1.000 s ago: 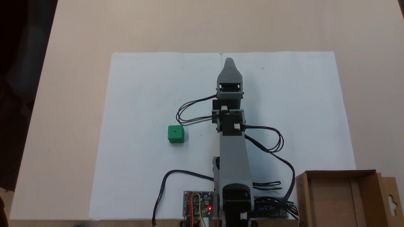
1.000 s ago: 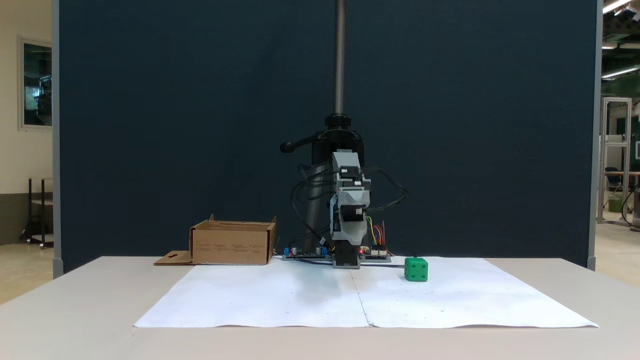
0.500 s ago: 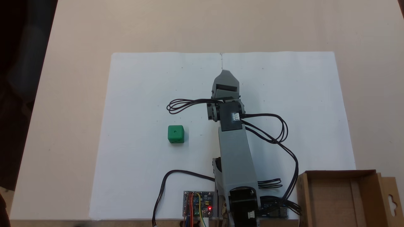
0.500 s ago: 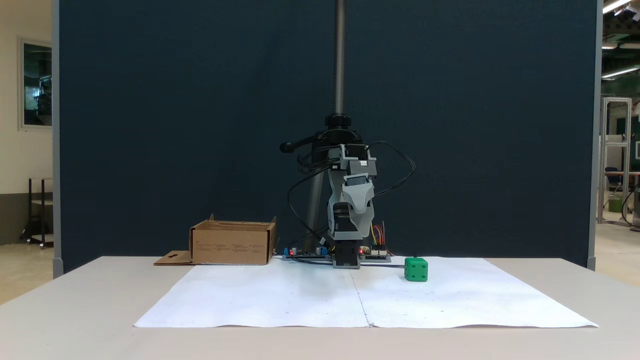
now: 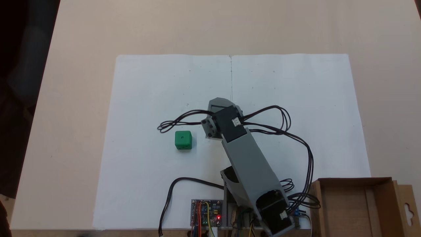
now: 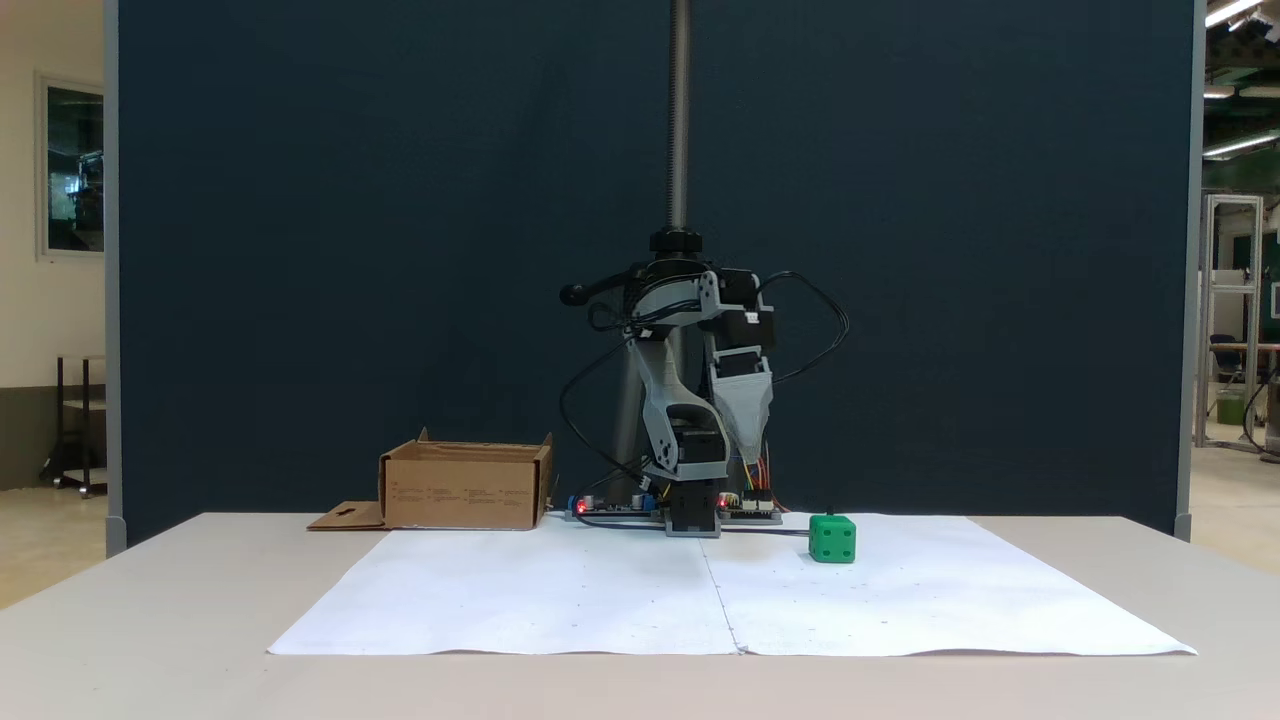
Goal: Grasp a green dice and put it in the bin.
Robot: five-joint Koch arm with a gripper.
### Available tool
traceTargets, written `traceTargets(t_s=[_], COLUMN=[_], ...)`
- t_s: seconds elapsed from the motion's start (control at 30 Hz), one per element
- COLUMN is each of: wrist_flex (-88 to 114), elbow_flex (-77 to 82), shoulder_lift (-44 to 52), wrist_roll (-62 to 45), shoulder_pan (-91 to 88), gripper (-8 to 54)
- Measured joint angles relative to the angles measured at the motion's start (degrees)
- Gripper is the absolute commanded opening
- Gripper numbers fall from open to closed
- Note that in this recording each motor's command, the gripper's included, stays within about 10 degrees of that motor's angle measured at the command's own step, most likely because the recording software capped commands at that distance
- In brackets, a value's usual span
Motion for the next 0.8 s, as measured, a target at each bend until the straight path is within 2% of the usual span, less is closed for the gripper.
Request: traceTargets(t_s=[0.4, 0.8], wrist_flex=[0.26, -7.21], elbow_flex=[0.00, 0.00], shoulder_lift=[-1.76, -10.99], wrist_roll=[6.50, 14.50], shoulder_pan=[-11.60, -18.72], gripper=[43.4, 43.1])
